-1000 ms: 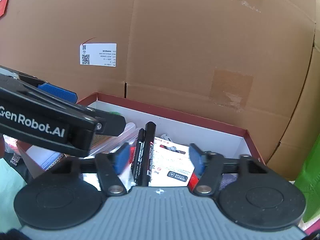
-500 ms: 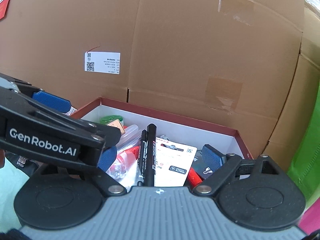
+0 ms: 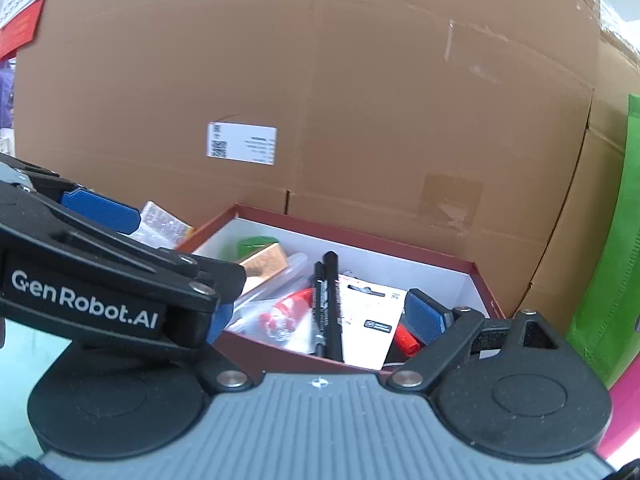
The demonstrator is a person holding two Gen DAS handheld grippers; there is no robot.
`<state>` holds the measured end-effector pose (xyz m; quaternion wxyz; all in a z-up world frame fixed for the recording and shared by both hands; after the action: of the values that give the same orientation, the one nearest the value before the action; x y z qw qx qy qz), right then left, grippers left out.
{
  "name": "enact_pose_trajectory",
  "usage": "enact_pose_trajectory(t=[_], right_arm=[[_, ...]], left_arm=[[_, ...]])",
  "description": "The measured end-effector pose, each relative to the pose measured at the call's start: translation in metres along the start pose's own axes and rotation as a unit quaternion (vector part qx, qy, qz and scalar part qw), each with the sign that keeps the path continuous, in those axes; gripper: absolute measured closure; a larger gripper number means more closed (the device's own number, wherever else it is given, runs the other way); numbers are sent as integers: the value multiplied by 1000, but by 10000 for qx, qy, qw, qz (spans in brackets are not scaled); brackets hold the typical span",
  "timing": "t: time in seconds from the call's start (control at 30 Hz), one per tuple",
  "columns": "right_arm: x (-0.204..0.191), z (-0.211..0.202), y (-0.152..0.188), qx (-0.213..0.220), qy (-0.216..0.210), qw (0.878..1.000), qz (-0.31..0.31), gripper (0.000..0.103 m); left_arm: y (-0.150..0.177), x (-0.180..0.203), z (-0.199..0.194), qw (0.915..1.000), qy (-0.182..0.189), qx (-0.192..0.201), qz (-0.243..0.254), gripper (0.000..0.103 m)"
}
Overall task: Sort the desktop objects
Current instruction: 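Withdraw both open tools from the box back toward the table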
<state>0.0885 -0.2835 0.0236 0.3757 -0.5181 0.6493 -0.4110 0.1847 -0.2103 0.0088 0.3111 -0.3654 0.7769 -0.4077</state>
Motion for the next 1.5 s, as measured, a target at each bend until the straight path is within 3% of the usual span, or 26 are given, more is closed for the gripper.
enact_pose_trajectory(t=[0.37,0.97,1.17,1.5], right_arm=[[-42,-32,12,19,-303,9992,-277,13],[-139,-54,69,-386,-1197,9904,-580,12],[-177,-53,87,-557,-1593,9827,-760,12],[-237,-40,115,-949,-2039,9676,-1149,12]], left_arm=[[27,-17,-45,9990,-273,-109,-330,8],[118,-67,-103,9873,-991,-546,-1112,8],[155,-96,-119,9792,-1141,-641,-1553,8],[212,-162,-133,9538,-1640,-948,-2331,10]])
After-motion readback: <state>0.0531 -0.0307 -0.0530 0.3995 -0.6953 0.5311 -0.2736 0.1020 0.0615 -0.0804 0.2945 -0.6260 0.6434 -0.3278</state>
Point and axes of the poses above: each gripper's, at about its wrist camera, not at the fingertips, and z roughly the way its jaws point, x to its right, y to its underside, the point moved 8 cm from there along z, roughly the way its jaws point, and after that the axes turned 15 degrees about z, right-handed, at the moved point
